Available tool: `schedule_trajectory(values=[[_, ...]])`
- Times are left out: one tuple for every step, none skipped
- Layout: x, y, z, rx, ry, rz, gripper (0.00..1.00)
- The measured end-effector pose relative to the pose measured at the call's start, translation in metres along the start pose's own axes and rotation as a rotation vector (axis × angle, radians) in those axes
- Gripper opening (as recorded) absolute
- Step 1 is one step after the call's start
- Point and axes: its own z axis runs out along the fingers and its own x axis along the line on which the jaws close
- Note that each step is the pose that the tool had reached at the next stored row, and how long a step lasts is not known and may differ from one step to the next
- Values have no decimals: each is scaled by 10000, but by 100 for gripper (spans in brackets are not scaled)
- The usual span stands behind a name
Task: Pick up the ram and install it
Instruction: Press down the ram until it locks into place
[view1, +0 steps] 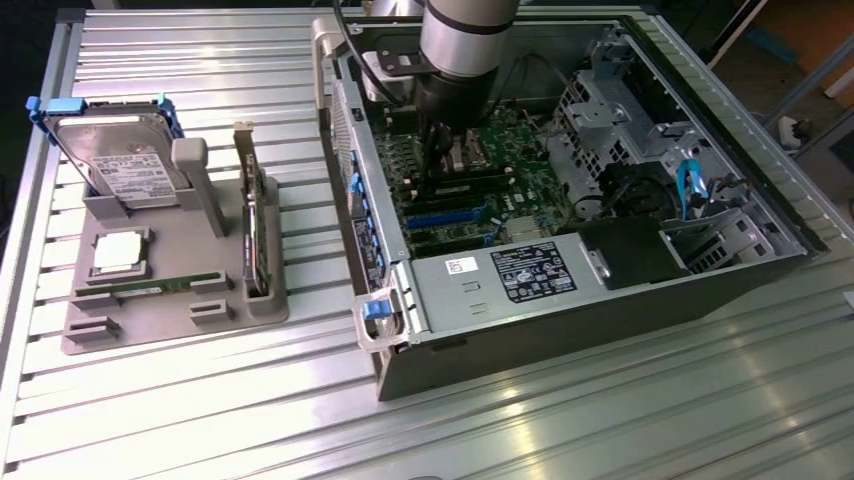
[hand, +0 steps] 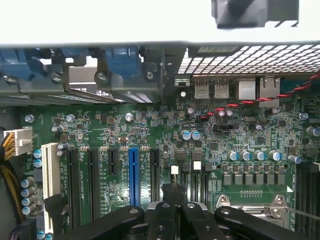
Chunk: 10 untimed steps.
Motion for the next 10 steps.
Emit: schedule_trajectory(values=[[0, 0, -4, 1, 0, 0, 11], [0, 0, -3, 1, -2, 0, 11], [0, 0, -4, 0, -1, -1, 11], [0, 0, -4, 0, 0, 0, 11], [0, 0, -4, 0, 0, 0, 11], [0, 0, -4, -1, 1, 0, 11], [0, 0, -4, 0, 0, -1, 11], [0, 0, -4, 0, 1, -1, 11], [0, 3, -5, -1, 2, -1, 11], [0, 5, -5, -1, 2, -1, 11]])
